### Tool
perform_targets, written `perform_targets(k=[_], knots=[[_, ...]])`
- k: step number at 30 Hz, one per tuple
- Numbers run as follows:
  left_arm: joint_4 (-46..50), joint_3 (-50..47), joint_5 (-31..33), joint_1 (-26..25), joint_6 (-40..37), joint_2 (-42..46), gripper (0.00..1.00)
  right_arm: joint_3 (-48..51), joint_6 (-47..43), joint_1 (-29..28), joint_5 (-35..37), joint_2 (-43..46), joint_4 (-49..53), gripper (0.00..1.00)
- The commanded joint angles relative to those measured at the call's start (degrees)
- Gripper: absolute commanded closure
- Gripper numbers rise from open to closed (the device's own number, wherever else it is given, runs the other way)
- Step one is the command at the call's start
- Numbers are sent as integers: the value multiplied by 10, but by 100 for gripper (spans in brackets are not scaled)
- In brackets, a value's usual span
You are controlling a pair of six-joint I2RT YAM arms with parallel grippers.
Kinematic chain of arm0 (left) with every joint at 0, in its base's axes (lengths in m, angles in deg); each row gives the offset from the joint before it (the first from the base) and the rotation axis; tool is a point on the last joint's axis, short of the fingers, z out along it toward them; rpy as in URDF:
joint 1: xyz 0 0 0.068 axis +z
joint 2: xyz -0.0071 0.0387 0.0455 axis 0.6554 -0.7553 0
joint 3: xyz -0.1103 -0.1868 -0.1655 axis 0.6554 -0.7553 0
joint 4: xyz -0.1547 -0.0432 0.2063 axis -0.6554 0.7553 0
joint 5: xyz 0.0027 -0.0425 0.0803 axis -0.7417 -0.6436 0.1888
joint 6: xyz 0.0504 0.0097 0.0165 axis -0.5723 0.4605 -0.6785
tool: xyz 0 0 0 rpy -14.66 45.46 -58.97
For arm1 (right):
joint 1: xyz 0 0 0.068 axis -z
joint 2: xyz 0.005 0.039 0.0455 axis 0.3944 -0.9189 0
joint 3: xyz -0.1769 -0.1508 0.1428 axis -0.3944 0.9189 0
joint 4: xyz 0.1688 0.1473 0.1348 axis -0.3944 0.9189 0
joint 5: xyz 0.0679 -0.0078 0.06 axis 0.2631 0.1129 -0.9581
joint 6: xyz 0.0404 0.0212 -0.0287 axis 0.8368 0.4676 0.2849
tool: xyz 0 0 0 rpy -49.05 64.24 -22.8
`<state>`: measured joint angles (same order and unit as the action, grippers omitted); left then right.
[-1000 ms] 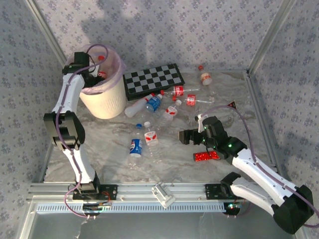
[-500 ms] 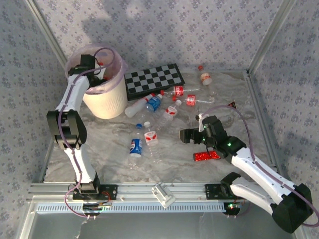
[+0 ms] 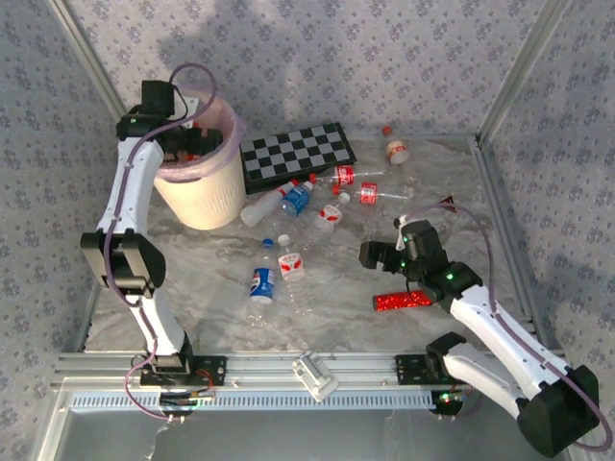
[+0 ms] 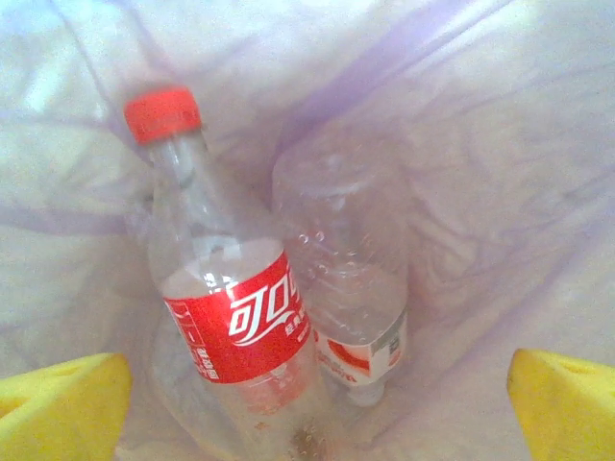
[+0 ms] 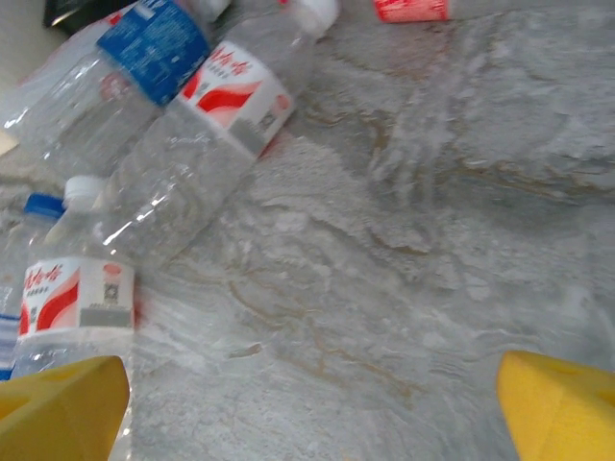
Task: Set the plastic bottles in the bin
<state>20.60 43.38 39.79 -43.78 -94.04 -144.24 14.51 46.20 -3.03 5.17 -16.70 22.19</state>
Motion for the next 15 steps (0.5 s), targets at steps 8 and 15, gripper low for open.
perform_targets(k=[8, 15], knots=[[33, 13, 77, -37, -15, 115, 0, -24, 164, 148, -16, 26, 68, 0], [17, -37, 176, -149, -28, 237, 0, -25, 316, 239, -23, -23, 6, 0]])
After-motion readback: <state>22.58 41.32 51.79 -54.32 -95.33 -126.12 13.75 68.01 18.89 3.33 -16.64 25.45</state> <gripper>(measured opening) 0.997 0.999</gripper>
